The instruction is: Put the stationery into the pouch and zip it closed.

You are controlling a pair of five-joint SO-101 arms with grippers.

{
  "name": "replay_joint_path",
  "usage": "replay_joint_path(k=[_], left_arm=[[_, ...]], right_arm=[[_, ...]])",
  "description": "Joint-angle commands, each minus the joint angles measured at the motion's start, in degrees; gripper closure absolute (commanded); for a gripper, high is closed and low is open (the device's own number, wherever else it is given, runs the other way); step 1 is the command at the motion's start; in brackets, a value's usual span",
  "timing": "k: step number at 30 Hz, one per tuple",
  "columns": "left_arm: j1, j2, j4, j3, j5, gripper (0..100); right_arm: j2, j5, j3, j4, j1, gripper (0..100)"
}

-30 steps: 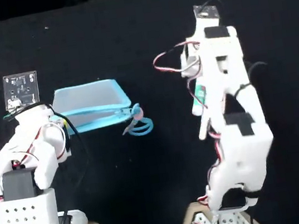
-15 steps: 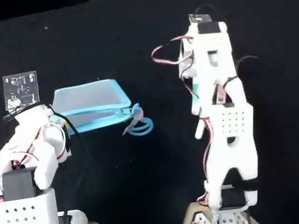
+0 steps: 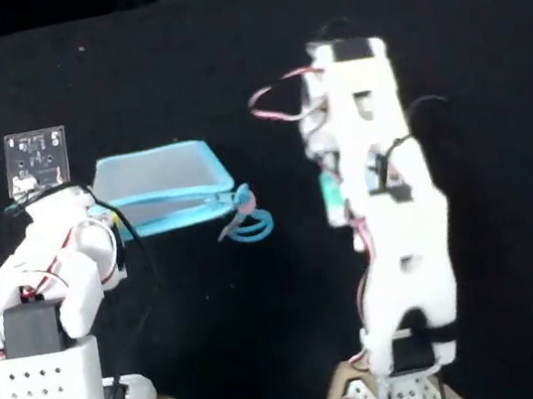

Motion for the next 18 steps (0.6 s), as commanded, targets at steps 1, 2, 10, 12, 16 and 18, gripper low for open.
replay_joint_path(k=[1, 2, 10, 12, 16, 18], left_arm=[[0.57, -1.49, -0.53, -1.19, 0.53, 97], [0.57, -1.49, -0.53, -1.19, 0.53, 97], [0.57, -1.49, -0.53, -1.27, 0.53, 97], [0.57, -1.49, -0.53, -1.54, 0.53, 97], [0.57, -1.49, -0.53, -1.71, 0.53, 97], [0.57, -1.49, -0.53, -1.71, 0.53, 97]], right_arm=[[-22.9, 0.7, 12.18, -0.35, -1.93, 98.8], [-27.21, 0.79, 15.25, -0.88, -1.49, 98.8], [-44.09, 12.13, 35.03, -4.13, 20.31, 98.7], [-44.18, 16.88, 38.37, -7.74, 27.25, 98.7], [-44.18, 24.88, 44.79, -14.86, 37.54, 98.7], [-44.18, 29.36, 47.87, -17.67, 41.05, 98.8]])
